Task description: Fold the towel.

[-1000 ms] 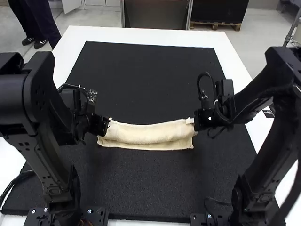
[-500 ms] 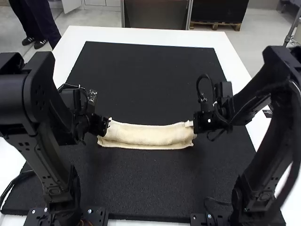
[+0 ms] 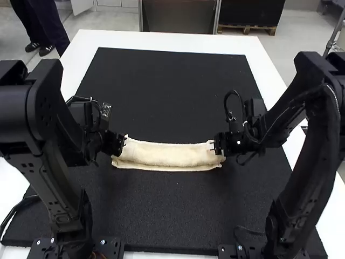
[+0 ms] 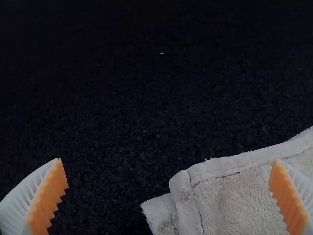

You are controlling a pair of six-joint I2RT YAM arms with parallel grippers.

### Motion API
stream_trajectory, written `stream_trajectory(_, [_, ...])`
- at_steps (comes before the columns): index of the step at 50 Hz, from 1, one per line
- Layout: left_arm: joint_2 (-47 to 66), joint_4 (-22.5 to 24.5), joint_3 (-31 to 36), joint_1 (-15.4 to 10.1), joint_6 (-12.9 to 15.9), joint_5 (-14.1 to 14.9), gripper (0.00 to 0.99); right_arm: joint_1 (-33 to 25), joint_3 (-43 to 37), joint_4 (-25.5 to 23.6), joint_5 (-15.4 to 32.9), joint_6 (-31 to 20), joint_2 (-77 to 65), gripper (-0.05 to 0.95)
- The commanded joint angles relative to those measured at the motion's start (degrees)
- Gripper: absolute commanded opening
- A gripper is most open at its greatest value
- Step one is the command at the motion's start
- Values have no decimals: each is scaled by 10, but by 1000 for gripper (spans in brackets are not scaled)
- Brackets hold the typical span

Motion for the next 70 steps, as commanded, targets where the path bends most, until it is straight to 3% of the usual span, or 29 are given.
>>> stream_trajectory(1, [0, 2, 9, 6, -4, 9, 966, -9, 2, -9, -3, -17, 2, 857])
stream_trajectory(21, [0, 2, 9, 6, -4, 10, 966, -31, -2, -66, -9, -36, -23, 889])
stream_trajectory(56, [1, 3, 8, 7, -3, 10, 966, 22, -3, -69, -13, -5, -23, 870])
stream_trajectory(60, [1, 3, 8, 7, -3, 10, 966, 19, -5, -69, -13, -5, -23, 687])
stream_trajectory(65, [1, 1, 7, 6, -3, 10, 966, 16, -8, -68, -15, -4, -22, 297])
stream_trajectory(70, [1, 1, 6, 6, -3, 10, 966, 16, -8, -63, -16, -3, -21, -21])
